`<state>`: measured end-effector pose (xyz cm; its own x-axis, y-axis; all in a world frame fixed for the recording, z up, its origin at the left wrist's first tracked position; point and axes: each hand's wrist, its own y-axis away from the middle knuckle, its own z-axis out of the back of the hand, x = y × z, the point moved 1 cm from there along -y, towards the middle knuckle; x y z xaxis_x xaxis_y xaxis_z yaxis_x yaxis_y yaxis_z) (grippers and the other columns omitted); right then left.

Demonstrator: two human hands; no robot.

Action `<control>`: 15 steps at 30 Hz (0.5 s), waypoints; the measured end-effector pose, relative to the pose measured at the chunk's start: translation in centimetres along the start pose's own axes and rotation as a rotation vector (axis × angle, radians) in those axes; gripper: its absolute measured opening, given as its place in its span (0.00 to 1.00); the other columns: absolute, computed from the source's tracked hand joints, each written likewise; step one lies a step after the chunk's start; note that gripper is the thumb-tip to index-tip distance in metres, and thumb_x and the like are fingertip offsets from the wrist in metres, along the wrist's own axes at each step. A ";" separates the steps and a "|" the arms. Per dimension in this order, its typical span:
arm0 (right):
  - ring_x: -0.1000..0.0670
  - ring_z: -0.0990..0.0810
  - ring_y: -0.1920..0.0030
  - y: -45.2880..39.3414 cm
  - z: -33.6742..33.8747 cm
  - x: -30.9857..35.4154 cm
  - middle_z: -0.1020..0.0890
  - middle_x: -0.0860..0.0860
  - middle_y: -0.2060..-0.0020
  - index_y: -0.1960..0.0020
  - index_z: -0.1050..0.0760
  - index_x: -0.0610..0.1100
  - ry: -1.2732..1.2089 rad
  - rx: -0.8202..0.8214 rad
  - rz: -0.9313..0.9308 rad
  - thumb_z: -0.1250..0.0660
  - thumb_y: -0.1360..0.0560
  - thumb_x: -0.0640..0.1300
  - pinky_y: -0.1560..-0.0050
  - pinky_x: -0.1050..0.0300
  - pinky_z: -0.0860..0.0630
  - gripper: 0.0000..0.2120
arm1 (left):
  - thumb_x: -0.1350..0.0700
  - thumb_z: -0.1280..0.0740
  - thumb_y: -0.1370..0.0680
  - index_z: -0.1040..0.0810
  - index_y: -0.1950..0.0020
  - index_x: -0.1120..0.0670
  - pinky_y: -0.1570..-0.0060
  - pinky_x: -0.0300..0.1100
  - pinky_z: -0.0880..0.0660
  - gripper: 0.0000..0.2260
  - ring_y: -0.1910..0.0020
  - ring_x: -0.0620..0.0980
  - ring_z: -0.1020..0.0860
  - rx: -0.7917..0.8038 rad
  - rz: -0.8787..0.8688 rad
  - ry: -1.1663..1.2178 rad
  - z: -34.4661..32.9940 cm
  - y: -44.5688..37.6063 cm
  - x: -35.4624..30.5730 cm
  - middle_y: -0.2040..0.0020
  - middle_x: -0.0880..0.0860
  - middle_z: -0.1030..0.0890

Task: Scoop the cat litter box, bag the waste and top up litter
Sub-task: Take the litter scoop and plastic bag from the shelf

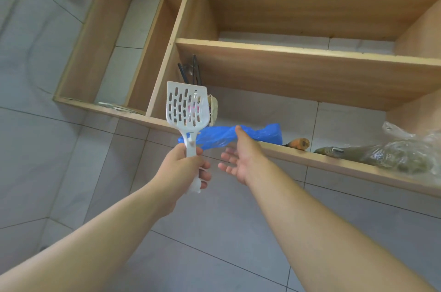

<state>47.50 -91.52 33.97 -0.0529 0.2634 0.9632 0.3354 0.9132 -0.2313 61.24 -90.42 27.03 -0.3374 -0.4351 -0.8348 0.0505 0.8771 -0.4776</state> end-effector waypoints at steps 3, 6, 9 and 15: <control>0.47 0.20 0.51 -0.9 -1.1 0.5 0.20 0.46 0.48 0.38 0.26 0.47 -0.092 -0.022 0.020 0.39 0.18 0.48 0.57 0.49 0.21 0.11 | 0.66 0.37 0.22 0.25 0.42 0.57 0.61 0.50 0.22 0.09 0.67 0.55 0.21 0.006 0.002 -0.059 0.8 0.4 0.0 0.57 0.57 0.20; 0.47 0.24 0.57 -1.4 -1.5 -0.1 0.20 0.46 0.47 0.37 0.26 0.46 -0.040 -0.117 0.185 0.41 0.21 0.40 0.61 0.52 0.26 0.14 | 0.66 0.35 0.22 0.25 0.44 0.58 0.62 0.50 0.22 0.08 0.68 0.55 0.23 -0.009 0.005 -0.067 1.8 0.7 -0.1 0.58 0.57 0.20; 0.47 0.24 0.57 -0.8 -1.3 -1.0 0.20 0.49 0.53 0.48 0.23 0.46 -0.054 -0.155 0.324 0.42 0.23 0.41 0.53 0.49 0.26 0.09 | 0.66 0.34 0.23 0.25 0.46 0.57 0.63 0.50 0.22 0.08 0.69 0.54 0.24 -0.050 -0.011 -0.047 2.9 1.0 -0.4 0.59 0.57 0.20; 0.48 0.25 0.65 1.5 0.4 -3.4 0.23 0.50 0.65 0.58 0.27 0.46 -0.312 0.021 0.281 0.45 0.26 0.33 0.63 0.57 0.27 0.12 | 0.62 0.33 0.22 0.24 0.47 0.56 0.59 0.51 0.19 0.05 0.67 0.53 0.24 -0.088 -0.013 -0.079 3.9 1.6 -0.5 0.60 0.57 0.21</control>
<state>47.79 -90.93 30.34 -0.2458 0.5816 0.7755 0.3579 0.7979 -0.4850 65.16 -89.61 25.63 -0.2622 -0.4584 -0.8492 -0.0376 0.8842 -0.4657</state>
